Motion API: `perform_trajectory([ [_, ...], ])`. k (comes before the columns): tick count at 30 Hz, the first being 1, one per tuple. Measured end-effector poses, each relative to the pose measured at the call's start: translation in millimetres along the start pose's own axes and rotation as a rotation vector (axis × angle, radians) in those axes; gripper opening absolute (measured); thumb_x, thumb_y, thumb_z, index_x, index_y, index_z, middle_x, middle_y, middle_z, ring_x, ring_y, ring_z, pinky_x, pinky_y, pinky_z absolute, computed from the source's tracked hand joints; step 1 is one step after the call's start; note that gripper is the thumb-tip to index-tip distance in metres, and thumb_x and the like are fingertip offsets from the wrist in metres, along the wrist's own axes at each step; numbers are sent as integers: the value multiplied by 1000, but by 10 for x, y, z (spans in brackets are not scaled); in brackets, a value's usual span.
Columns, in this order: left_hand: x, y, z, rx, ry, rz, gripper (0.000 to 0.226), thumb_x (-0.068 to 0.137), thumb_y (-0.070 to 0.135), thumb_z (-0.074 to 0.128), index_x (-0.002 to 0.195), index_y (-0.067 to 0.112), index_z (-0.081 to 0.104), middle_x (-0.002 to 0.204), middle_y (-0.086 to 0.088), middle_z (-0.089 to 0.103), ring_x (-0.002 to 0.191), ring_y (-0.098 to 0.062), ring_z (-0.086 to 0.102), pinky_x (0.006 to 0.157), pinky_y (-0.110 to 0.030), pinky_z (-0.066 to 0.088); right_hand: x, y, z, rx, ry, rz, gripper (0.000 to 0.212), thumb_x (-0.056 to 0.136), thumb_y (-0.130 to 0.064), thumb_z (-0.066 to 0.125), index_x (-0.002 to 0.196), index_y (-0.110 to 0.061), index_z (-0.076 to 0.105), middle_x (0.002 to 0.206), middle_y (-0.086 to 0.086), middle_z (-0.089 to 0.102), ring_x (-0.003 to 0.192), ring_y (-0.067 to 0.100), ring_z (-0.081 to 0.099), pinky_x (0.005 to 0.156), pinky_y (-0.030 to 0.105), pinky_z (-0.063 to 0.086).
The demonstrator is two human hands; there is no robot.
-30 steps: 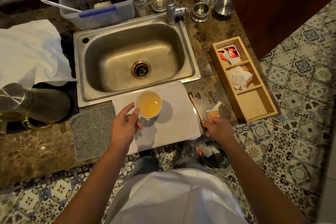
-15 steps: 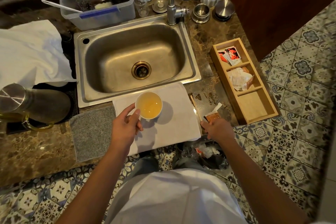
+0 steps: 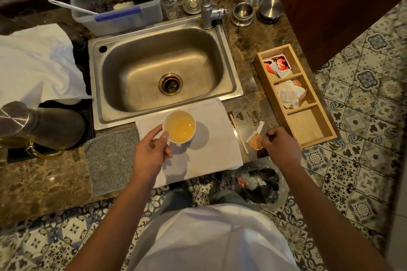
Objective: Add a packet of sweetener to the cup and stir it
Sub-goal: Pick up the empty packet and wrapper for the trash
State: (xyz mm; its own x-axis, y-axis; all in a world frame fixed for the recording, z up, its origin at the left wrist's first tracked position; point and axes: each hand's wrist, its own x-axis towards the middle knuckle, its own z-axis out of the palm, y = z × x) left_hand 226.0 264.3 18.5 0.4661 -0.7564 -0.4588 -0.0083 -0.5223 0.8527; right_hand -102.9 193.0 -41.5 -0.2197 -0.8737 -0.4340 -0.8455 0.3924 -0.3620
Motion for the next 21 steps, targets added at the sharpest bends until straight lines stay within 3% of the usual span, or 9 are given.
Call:
perform_trajectory([
  [4, -8, 10, 3, 10, -5, -3, 34, 100, 24, 60, 133, 29, 58, 60, -3, 63, 53, -8, 56, 52, -24, 48, 112, -26, 11, -123, -54, -52, 41, 88, -47, 72, 119, -24, 58, 86, -3, 66, 74, 18, 61, 57, 25, 42],
  [9, -9, 30, 13, 26, 6, -12, 36, 100, 23, 60, 135, 24, 59, 58, -4, 62, 50, -7, 55, 51, -23, 47, 155, -74, 9, -184, -104, -54, 31, 86, -43, 75, 107, -23, 65, 94, 2, 73, 80, 19, 64, 61, 26, 45],
  [14, -79, 76, 16, -31, 25, -31, 39, 100, 24, 60, 138, 22, 57, 60, -8, 60, 50, -8, 55, 52, -26, 46, 156, -51, 22, -149, -121, -84, 19, 88, -41, 73, 93, -24, 69, 80, -3, 68, 70, 14, 61, 51, 22, 36],
  [16, -230, 114, 6, 9, 72, 35, 40, 100, 29, 59, 139, 25, 54, 62, -9, 61, 55, -10, 57, 58, -32, 48, 167, -40, 29, -127, -144, -92, 15, 88, -39, 73, 90, -25, 69, 80, -3, 69, 72, 15, 63, 53, 23, 39],
  [19, -535, 186, 1, 230, 144, 265, 31, 99, 32, 57, 129, 27, 57, 60, -7, 60, 57, -13, 60, 64, -36, 54, 185, 16, 26, -38, -168, -92, 12, 88, -34, 73, 80, -27, 67, 83, -2, 72, 74, 15, 65, 57, 24, 43],
  [21, -712, 241, 78, 340, 64, 364, 26, 98, 31, 56, 124, 30, 59, 56, -2, 57, 57, -15, 61, 61, -33, 53, 177, 63, -4, 22, -166, -89, 15, 89, -29, 73, 76, -28, 64, 82, -2, 71, 75, 16, 63, 57, 23, 40],
])
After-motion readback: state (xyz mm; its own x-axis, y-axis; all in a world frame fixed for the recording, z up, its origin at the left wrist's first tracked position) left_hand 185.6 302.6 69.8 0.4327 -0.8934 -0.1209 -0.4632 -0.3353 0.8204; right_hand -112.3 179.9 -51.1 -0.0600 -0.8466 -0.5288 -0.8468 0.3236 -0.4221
